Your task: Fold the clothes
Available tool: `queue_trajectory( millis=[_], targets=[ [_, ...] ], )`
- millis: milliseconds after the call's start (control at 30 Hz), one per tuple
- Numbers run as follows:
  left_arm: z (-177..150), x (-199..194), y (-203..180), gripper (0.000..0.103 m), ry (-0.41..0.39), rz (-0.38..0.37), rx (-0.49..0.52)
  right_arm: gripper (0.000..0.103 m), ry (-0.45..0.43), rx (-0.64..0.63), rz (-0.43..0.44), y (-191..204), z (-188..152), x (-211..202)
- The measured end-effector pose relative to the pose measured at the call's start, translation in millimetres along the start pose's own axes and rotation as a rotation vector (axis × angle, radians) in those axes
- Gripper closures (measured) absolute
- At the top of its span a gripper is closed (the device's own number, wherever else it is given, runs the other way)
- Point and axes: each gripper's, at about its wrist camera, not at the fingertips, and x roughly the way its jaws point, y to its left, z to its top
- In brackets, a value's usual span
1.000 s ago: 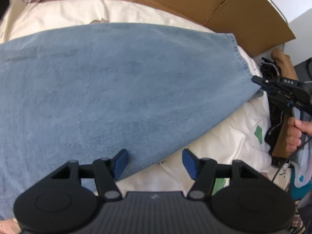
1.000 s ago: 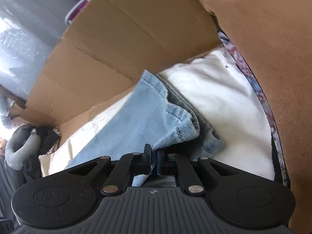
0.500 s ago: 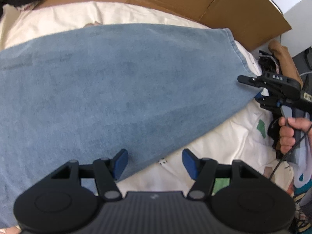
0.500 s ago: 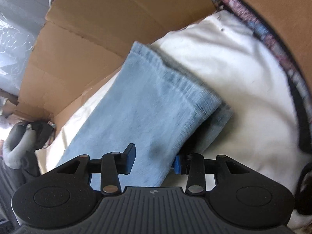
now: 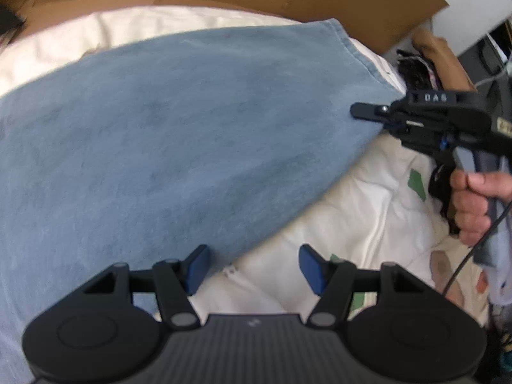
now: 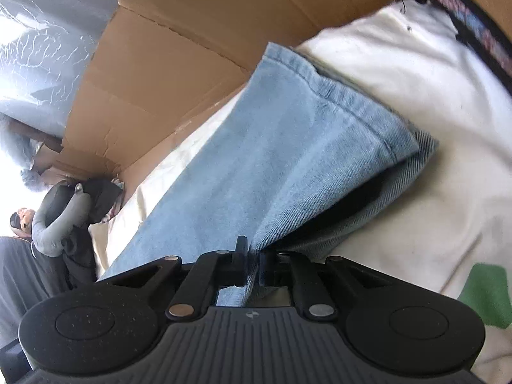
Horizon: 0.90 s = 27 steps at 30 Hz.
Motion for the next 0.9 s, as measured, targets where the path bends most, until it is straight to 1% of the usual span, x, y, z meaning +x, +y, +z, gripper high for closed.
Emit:
queue_trajectory(
  millis=[67, 167, 200, 267, 333, 367, 400, 433, 467, 500, 533, 567, 600, 633, 700, 833, 900],
  targets=[
    [3.3, 0.4, -7.4, 0.038, -0.013, 0.009, 0.043, 0.100, -0.005, 0.009, 0.011, 0.1, 3.4, -2.8],
    [6.9, 1.9, -19.6, 0.030, -0.033, 0.034, 0.130, 0.100, -0.005, 0.022, 0.007, 0.4, 7.1, -3.3],
    [7.5, 3.8, -23.5, 0.030, -0.037, 0.055, 0.167, 0.100, -0.006, 0.025, 0.006, 0.4, 8.3, -3.5],
    [7.1, 9.5, -29.4, 0.030, -0.041, 0.138, 0.232, 0.100, -0.008, 0.027, 0.002, 0.0, 10.3, -4.0],
    [7.1, 14.7, -31.8, 0.035, -0.044, 0.196, 0.280, 0.100, -0.011, 0.028, -0.001, -0.5, 12.2, -4.4],
    [6.4, 16.0, -31.8, 0.041, -0.046, 0.218, 0.296, 0.100, -0.012, 0.028, -0.003, -0.7, 13.2, -4.7],
    [5.7, 16.2, -31.3, 0.049, -0.049, 0.237, 0.305, 0.100, -0.013, 0.029, -0.005, -1.0, 14.1, -4.9],
    [5.0, 15.0, -29.8, 0.053, -0.052, 0.242, 0.306, 0.100, -0.016, 0.033, -0.007, -1.9, 14.4, -5.2],
    [4.6, 13.0, -28.0, 0.061, -0.056, 0.234, 0.304, 0.100, -0.016, 0.035, -0.011, -3.2, 14.7, -5.0],
    [4.6, 10.6, -26.4, 0.072, -0.060, 0.221, 0.301, 0.099, -0.017, 0.037, -0.015, -4.4, 15.0, -4.8],
    [5.2, 8.4, -24.9, 0.078, -0.063, 0.209, 0.297, 0.097, -0.017, 0.038, -0.019, -5.5, 15.3, -4.5],
    [6.6, 6.5, -23.6, 0.090, -0.064, 0.199, 0.292, 0.096, -0.014, 0.035, -0.021, -5.7, 14.9, -3.4],
    [8.6, 4.8, -22.4, 0.092, -0.065, 0.188, 0.283, 0.092, -0.012, 0.029, -0.024, -5.4, 14.7, -2.2],
    [11.3, 3.2, -21.2, 0.093, -0.066, 0.179, 0.270, 0.074, -0.009, 0.024, -0.025, -5.1, 14.4, -0.9],
    [14.9, -2.1, -20.1, 0.095, -0.075, 0.171, 0.252, 0.046, -0.009, 0.018, -0.023, -4.4, 13.3, 1.9],
    [20.1, -11.0, -18.6, 0.095, -0.090, 0.145, 0.233, 0.046, 0.007, 0.014, -0.026, -4.2, 11.0, 10.0],
    [21.8, -14.3, -17.5, 0.095, -0.096, 0.134, 0.220, 0.046, 0.039, 0.019, -0.040, -6.6, 9.2, 13.8]
  ],
)
